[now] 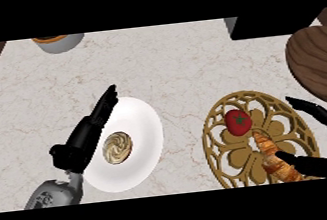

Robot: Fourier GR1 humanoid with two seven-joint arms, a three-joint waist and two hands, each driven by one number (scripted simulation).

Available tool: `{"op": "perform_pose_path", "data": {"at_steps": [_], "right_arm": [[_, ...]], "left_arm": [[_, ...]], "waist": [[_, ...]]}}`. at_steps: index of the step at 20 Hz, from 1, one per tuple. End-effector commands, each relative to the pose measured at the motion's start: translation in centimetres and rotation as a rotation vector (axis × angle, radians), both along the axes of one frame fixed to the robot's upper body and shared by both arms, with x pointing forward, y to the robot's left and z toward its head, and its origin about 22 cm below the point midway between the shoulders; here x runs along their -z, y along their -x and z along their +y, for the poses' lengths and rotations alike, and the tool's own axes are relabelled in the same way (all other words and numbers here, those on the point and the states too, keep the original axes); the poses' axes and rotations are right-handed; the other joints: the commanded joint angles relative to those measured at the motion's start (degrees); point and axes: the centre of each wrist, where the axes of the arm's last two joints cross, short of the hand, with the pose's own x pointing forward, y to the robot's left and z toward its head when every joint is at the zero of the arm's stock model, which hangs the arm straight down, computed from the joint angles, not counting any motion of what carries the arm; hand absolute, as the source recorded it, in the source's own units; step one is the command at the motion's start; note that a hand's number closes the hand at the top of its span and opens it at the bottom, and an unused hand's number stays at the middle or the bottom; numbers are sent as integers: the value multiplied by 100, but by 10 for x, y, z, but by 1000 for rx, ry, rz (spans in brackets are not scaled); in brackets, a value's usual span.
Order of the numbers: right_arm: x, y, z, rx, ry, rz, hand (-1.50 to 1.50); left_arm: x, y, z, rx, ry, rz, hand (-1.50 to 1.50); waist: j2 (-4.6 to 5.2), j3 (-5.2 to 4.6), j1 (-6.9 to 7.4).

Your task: Pick the croissant from the placemat and place it in the bowl

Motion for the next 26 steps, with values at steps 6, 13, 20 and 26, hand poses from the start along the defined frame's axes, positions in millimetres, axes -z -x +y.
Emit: {"op": "perform_pose_path", "data": {"at_steps": [6,13,20,26], "right_arm": [[-65,-17,-17,-69,615,270,-150],[-114,-20,9,-265,772,671,-150],[-132,-28,62,-301,782,815,-150],[-124,-25,83,-277,787,836,-150]], "left_arm": [[-12,-8,-3,33,1,18,0],[-14,-5,0,37,11,9,0],[-6,7,3,24,1,8,0],[-22,-5,11,9,3,-7,0]], "waist": [[13,-20,114],[9,-21,169],[14,-1,118],[2,6,33]]}}
